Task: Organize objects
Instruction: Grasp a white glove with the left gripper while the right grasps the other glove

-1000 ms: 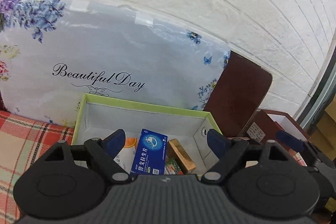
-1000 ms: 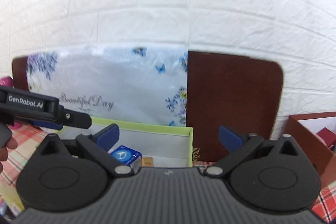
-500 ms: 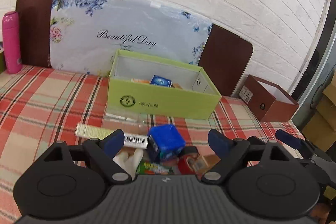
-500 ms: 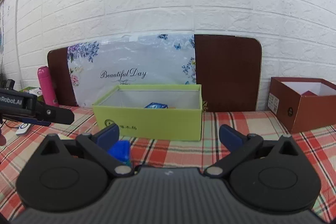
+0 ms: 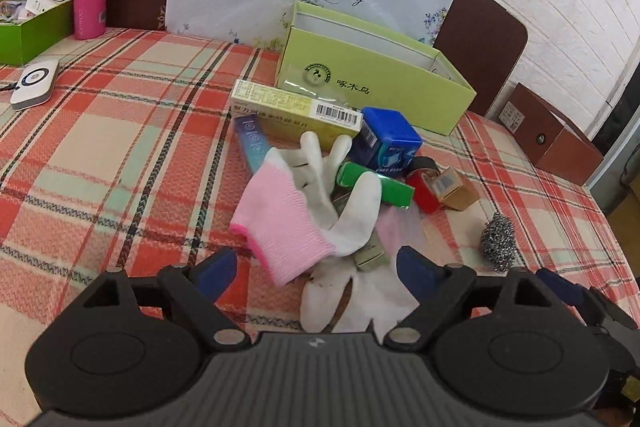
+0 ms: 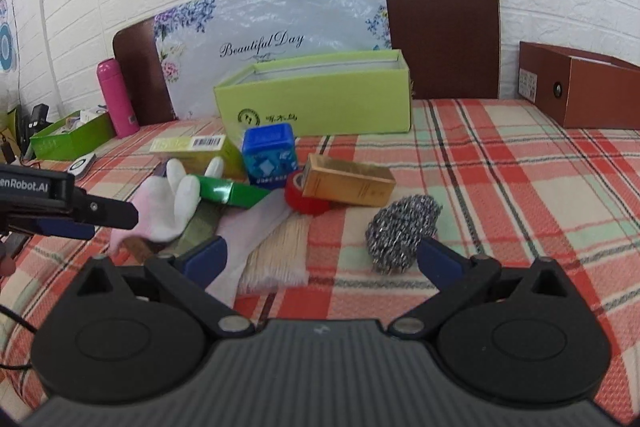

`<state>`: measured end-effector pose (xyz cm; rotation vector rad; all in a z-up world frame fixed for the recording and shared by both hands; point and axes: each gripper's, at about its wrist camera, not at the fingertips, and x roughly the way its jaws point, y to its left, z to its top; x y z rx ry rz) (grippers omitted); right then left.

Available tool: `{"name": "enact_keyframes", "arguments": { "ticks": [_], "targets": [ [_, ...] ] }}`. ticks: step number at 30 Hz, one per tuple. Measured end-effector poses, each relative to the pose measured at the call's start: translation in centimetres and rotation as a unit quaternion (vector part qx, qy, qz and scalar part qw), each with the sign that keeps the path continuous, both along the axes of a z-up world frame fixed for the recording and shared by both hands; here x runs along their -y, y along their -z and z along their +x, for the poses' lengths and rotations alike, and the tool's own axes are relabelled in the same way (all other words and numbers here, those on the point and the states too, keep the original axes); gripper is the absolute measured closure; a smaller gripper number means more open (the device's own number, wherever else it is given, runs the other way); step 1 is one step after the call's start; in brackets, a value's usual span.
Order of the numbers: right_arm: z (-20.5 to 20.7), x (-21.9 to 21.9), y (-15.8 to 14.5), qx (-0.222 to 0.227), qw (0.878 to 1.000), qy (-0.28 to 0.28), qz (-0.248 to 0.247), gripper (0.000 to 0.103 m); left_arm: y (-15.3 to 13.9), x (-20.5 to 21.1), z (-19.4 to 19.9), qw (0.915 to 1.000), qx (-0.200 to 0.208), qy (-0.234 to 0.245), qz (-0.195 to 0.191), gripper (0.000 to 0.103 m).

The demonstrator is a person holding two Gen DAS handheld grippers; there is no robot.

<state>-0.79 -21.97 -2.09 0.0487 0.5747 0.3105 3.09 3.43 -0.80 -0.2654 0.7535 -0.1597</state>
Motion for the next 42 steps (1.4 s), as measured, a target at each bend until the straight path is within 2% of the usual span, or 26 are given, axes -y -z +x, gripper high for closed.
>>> {"name": "enact_keyframes", "arguments": {
  "ticks": [4, 9, 13, 15, 16, 17, 18, 19, 20, 22, 24, 28, 31, 34, 35, 36, 37, 38, 39, 40, 41, 42],
  "targets": [
    [-0.7, -1.7, 0.9, -0.019, 0.999, -0.028, 0.005, 0.000, 0.5, -1.3, -0.2, 0.9999, -0.002, -0.015, -0.004, 0.013],
    [-1.3, -4.5, 1.3, -0.019, 0.997, -0.078, -0.006, 0.001, 1.0, -2.1, 0.7, 0.9997, -0.003, -0.019, -0.018, 0.013],
    [-1.3, -6.2, 2.2, -0.031, 0.995, -0.094, -0.022, 0.013, 1.4, -1.7, 2.4, 0.9997, -0.005, -0.012, -0.019, 0.013],
    [-1.3, -6.8, 2.6, -0.038, 0.994, -0.101, -0.031, 0.034, 1.6, -1.5, 3.2, 0.9997, -0.006, -0.007, -0.021, 0.013],
    [-1.3, -6.9, 2.7, -0.039, 0.993, -0.104, -0.037, 0.061, 1.6, -1.4, 3.6, 0.9997, -0.006, -0.006, -0.023, 0.014],
    [-1.3, -7.0, 2.6, -0.034, 0.993, -0.104, -0.045, 0.081, 1.7, -1.3, 3.8, 0.9996, -0.005, -0.004, -0.026, 0.023],
    [-1.3, -6.8, 2.3, -0.033, 0.993, -0.105, -0.047, 0.088, 1.7, -1.3, 4.0, 0.9995, -0.005, 0.001, -0.031, 0.048],
    [-1.2, -6.3, 1.8, -0.031, 0.994, -0.101, -0.038, 0.094, 1.7, -1.3, 4.2, 0.9993, -0.011, 0.007, -0.035, 0.062],
    [-1.2, -5.6, 1.2, -0.027, 0.995, -0.097, -0.023, 0.095, 1.7, -1.3, 4.2, 0.9992, -0.015, 0.010, -0.036, 0.065],
    [-1.3, -4.2, -0.4, -0.013, 0.996, -0.087, 0.000, 0.096, 1.3, -1.5, 3.7, 0.9992, -0.009, 0.020, -0.034, 0.070],
    [-1.6, -2.7, -2.0, 0.002, 0.997, -0.079, 0.017, 0.096, 0.6, -1.8, 2.7, 0.9985, -0.002, 0.037, -0.040, 0.095],
    [-2.9, 0.4, -4.4, 0.019, 0.997, -0.067, 0.035, 0.096, -0.8, -3.1, -0.4, 0.9944, -0.003, 0.083, -0.065, 0.095],
    [-3.5, 2.3, -4.6, 0.009, 0.999, -0.044, 0.011, 0.096, -1.1, -3.8, -2.6, 0.9937, -0.008, 0.101, -0.048, 0.095],
    [-3.7, 3.5, -2.8, -0.032, 0.998, -0.030, -0.037, 0.095, 0.0, -4.6, -3.9, 0.9942, -0.027, 0.102, -0.022, 0.094],
    [-3.8, 3.8, -2.0, -0.044, 0.998, -0.024, -0.049, 0.092, 0.5, -4.9, -4.0, 0.9945, -0.035, 0.098, -0.016, 0.085],
    [-3.8, 3.9, -1.3, -0.055, 0.997, -0.017, -0.059, 0.091, 1.0, -5.1, -3.9, 0.9950, -0.042, 0.090, -0.013, 0.071],
    [-3.9, 3.8, -0.8, -0.060, 0.996, -0.016, -0.068, 0.087, 1.4, -5.5, -3.6, 0.9959, -0.047, 0.077, -0.010, 0.063],
    [-4.0, 3.7, -0.7, -0.058, 0.996, -0.019, -0.071, 0.072, 1.5, -5.8, -3.3, 0.9968, -0.045, 0.064, -0.010, 0.047],
    [-4.1, 3.5, -0.8, -0.052, 0.996, -0.018, -0.072, 0.057, 1.5, -6.1, -3.0, 0.9979, -0.039, 0.050, -0.013, 0.038],
    [-4.2, 3.3, -1.0, -0.040, 0.996, -0.018, -0.075, 0.029, 1.4, -6.2, -2.8, 0.9984, -0.034, 0.041, -0.017, 0.037],
    [-4.3, 2.9, -1.2, -0.026, 0.996, -0.025, -0.081, 0.023, 1.2, -6.1, -2.4, 0.9986, -0.028, 0.039, -0.023, 0.035],
    [-4.4, 2.5, -1.3, -0.014, 0.995, -0.036, -0.089, 0.023, 1.1, -5.9, -2.1, 0.9984, -0.023, 0.045, -0.026, 0.032]
  ]
}}
